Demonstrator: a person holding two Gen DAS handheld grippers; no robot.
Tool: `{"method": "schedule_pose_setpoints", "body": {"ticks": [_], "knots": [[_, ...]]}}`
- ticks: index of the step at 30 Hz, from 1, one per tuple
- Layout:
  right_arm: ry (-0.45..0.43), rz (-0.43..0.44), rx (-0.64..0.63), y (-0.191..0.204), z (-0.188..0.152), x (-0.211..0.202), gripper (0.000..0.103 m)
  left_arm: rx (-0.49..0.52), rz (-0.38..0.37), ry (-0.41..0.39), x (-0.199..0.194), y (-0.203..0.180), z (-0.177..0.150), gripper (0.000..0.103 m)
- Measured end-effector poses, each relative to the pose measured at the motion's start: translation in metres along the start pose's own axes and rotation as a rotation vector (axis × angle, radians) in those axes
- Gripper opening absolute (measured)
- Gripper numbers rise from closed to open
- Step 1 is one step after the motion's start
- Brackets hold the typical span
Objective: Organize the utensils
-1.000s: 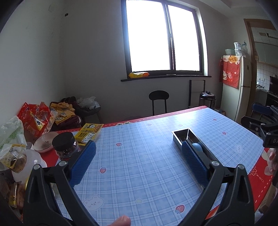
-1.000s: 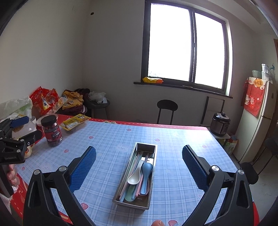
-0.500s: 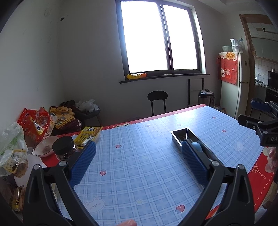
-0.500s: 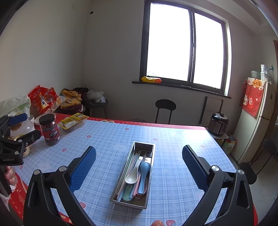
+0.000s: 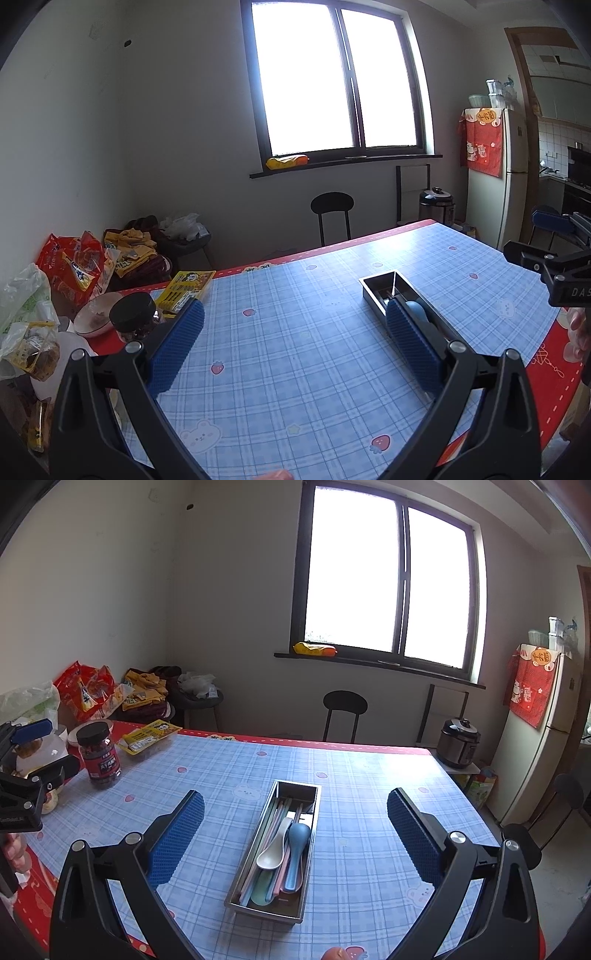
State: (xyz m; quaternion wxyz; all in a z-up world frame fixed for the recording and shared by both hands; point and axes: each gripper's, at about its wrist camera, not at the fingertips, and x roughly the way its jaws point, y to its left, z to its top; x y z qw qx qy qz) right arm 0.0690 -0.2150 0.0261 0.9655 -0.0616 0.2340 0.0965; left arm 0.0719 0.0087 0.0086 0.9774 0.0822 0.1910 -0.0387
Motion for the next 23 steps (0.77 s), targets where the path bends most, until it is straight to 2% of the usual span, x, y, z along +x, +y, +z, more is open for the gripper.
{"method": "schedule_pose_setpoints", "body": {"ticks": [12,23], "knots": [[-0.006,-0.041,-0.021,-0.0017,-0.0011,-0.0011,0.097,0.012,-0.003,0.002,0.0004,-0.0009,-0.0035,0.097],[-0.003,-0.044,-0.017,-0.0032,-0.0024,-0.0007,0.097,0.012,-0.005,0.014,0.0012,-0.0012,-0.0046,0.097]]}}
